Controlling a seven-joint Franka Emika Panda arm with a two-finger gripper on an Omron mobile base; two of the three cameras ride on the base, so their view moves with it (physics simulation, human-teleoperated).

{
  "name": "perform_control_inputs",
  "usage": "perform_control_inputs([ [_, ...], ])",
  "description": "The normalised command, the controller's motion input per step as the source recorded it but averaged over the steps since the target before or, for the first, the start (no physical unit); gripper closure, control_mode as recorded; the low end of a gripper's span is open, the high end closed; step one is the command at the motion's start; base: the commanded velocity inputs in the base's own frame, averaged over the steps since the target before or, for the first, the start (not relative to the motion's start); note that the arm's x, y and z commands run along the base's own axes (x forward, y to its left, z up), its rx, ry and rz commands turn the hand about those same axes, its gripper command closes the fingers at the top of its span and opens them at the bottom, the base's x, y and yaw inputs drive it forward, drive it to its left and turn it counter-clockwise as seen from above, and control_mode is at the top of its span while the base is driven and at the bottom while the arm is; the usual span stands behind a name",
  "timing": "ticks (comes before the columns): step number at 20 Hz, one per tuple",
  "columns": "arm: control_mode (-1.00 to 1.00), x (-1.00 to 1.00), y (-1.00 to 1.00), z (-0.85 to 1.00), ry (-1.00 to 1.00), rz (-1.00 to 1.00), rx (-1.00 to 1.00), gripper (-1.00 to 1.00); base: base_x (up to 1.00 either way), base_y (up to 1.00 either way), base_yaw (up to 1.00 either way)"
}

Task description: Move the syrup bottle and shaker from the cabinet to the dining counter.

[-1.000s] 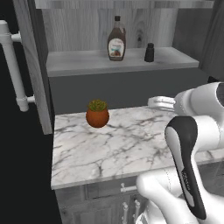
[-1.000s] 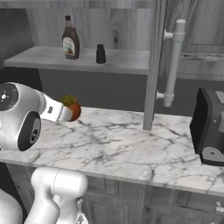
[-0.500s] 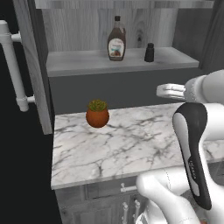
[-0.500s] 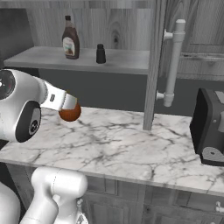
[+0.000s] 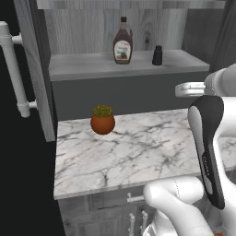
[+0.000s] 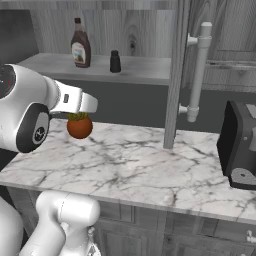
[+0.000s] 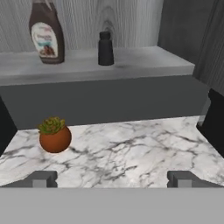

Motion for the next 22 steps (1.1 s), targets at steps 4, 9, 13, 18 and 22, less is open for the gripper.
perform_control_inputs([
  [4, -1.0, 0.0, -0.08, 0.32, -0.03, 0.0, -0.03, -1.0, 0.0, 0.0, 0.0],
  [9, -1.0, 0.1, 0.0, 0.31, 0.0, 0.0, 0.0, -1.0, 0.0, 0.0, 0.0],
  [13, -1.0, 0.23, 0.0, 0.24, 0.0, 0.0, 0.0, -1.0, 0.0, 0.0, 0.0],
  [18, -1.0, 0.36, 0.0, 0.06, 0.0, 0.0, 0.0, -1.0, 0.0, 0.0, 0.0],
  [22, -1.0, 0.46, 0.0, 0.0, 0.0, 0.0, 0.0, -1.0, 0.0, 0.0, 0.0],
])
